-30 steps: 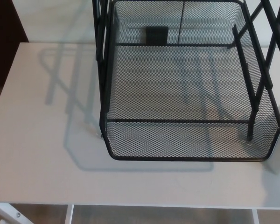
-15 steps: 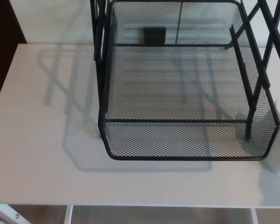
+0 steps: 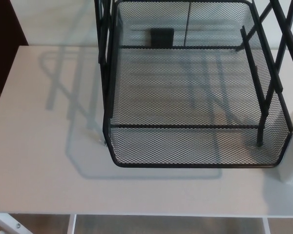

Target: The robot walks towards a desk on which a file tray is kept in the middle and a toilet paper roll is kept on its right. The robot uses its right hand to hook on finger in the gap of the roll and grabs it, lifts it and places it on the tray.

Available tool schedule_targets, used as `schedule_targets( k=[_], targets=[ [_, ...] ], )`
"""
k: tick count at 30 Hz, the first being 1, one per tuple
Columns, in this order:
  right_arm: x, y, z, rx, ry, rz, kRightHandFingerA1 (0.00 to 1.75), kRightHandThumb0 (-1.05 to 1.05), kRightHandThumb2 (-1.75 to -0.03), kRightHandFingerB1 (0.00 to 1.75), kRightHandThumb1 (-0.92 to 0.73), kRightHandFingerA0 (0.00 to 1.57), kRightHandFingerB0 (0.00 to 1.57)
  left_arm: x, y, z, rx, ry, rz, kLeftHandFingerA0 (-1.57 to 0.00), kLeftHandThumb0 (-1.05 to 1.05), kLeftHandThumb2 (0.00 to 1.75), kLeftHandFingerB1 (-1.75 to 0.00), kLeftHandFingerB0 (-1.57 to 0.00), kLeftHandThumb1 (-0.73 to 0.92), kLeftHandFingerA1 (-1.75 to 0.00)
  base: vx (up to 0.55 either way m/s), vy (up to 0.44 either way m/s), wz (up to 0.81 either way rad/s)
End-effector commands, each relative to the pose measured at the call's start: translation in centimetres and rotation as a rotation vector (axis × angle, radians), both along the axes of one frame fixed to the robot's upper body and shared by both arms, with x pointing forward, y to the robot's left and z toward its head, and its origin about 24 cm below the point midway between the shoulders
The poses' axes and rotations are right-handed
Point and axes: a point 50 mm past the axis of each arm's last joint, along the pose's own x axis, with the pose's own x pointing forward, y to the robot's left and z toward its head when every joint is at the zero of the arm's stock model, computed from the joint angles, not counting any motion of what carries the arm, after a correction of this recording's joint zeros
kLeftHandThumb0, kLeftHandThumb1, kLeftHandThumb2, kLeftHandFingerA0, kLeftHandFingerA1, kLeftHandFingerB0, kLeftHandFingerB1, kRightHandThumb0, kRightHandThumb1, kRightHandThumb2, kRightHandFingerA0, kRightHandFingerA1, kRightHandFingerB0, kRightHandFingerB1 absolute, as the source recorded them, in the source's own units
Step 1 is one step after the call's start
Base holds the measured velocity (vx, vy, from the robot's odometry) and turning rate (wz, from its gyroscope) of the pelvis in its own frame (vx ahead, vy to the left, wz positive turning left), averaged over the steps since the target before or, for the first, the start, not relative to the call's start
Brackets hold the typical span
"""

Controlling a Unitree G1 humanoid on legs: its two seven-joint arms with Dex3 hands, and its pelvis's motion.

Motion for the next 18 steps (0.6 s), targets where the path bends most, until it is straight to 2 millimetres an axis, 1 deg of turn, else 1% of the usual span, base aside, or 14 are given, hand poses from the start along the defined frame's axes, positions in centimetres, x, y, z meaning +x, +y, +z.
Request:
schedule_targets(
  k=[1,2,5,6,7,8,9,10,11,12,13,15,16,18],
  targets=[
    [-0.29,0.26,1.41,-0.046,-0.025,0.001,0.5,-0.27,-0.93,0.49,-0.44,0.03,0.0,0.24,0.74,0.76,0.061,-0.017,-0.024,-0.45,-0.74,0.66,-0.36,-0.33,0.87,-0.6,0.0,0.0,0.0],
    [-0.35,0.42,1.92,-0.052,-0.031,0.002,0.5,-0.28,-0.94,0.5,-0.45,0.03,0.0,0.21,0.72,0.75,0.06,-0.015,-0.035,-0.41,-0.74,0.66,-0.35,-0.31,0.88,-0.55,0.0,0.0,0.0],
    [-0.43,0.5,2.08,-0.054,-0.033,0.0,0.51,-0.28,-0.93,0.5,-0.44,0.04,0.0,0.23,0.71,0.73,0.059,-0.017,-0.032,-0.41,-0.74,0.66,-0.35,-0.31,0.88,-0.57,0.0,0.0,0.0],
    [-0.5,0.55,2.28,-0.056,-0.04,-0.001,0.44,-0.41,-0.58,0.2,-0.51,0.2,0.06,0.24,0.69,0.69,0.056,-0.018,-0.024,-0.45,-0.74,0.66,-0.35,-0.32,0.87,-0.66,0.0,0.0,0.0],
    [-0.51,0.48,2.23,-0.066,-0.043,-0.001,0.42,-0.44,-0.58,0.2,-0.52,0.21,0.05,0.23,0.7,0.66,0.055,-0.016,-0.019,-0.49,-0.73,0.67,-0.36,-0.31,0.88,-0.74,0.0,0.0,0.0],
    [-0.51,0.42,2.16,-0.086,-0.041,-0.001,0.41,-0.44,-0.57,0.2,-0.53,0.21,0.04,0.17,0.69,0.62,0.055,-0.016,-0.021,-0.48,-0.74,0.66,-0.37,-0.32,0.87,-0.68,0.0,0.0,0.0],
    [-0.54,0.42,2.16,-0.094,-0.039,0.0,0.42,-0.43,-0.58,0.2,-0.53,0.2,0.05,0.11,0.69,0.56,0.056,-0.016,-0.019,-0.46,-0.74,1.05,-0.5,-0.26,0.7,-0.69,0.0,0.0,0.0],
    [-0.56,0.43,2.17,-0.094,-0.041,0.001,0.42,-0.43,-0.58,0.2,-0.53,0.2,0.05,0.12,0.65,0.51,0.054,-0.016,-0.013,-0.47,-0.74,0.66,-0.37,-0.32,0.87,-0.66,0.0,0.0,0.0],
    [-0.56,0.44,2.2,-0.096,-0.042,0.001,0.42,-0.43,-0.58,0.2,-0.53,0.2,0.05,0.09,0.59,0.45,0.051,-0.017,-0.011,-0.47,-0.74,0.66,-0.37,-0.32,0.87,-0.66,0.0,0.0,0.0],
    [-0.57,0.49,2.12,-0.099,-0.035,0.0,0.42,-0.42,-0.58,0.2,-0.54,0.19,0.05,0.11,0.58,0.42,0.047,-0.015,-0.005,-0.46,-0.74,1.05,-0.5,-0.25,0.7,-0.71,0.0,0.0,0.0],
    [-0.61,0.55,2.08,-0.1,-0.027,0.0,0.4,-0.45,-0.56,0.24,-0.55,0.19,0.02,0.07,0.57,0.39,0.049,-0.015,0.001,-0.46,-0.74,1.05,-0.5,-0.26,0.7,-0.69,0.0,0.0,0.0],
    [-0.63,0.64,2.17,-0.095,-0.029,0.003,0.42,-0.41,-0.58,0.2,-0.53,0.19,0.05,0.17,0.54,0.37,0.04,-0.021,0.012,-0.48,-0.73,1.05,-0.5,-0.25,0.69,-0.7,0.0,0.0,0.0],
    [-0.68,0.71,1.88,-0.094,-0.022,0.012,0.42,-0.42,-0.58,0.2,-0.54,0.19,0.05,0.11,0.51,0.35,0.047,-0.017,-0.001,-0.5,-0.74,0.65,-0.36,-0.32,0.87,-0.75,0.0,0.0,0.0],
    [-0.73,0.77,1.81,-0.097,-0.011,0.005,0.41,-0.41,-0.59,0.2,-0.54,0.19,0.05,0.09,0.5,0.39,0.057,-0.009,-0.036,-0.48,-0.75,0.66,-0.37,-0.3,0.88,-0.72,0.0,0.0,0.0]
  ],
)
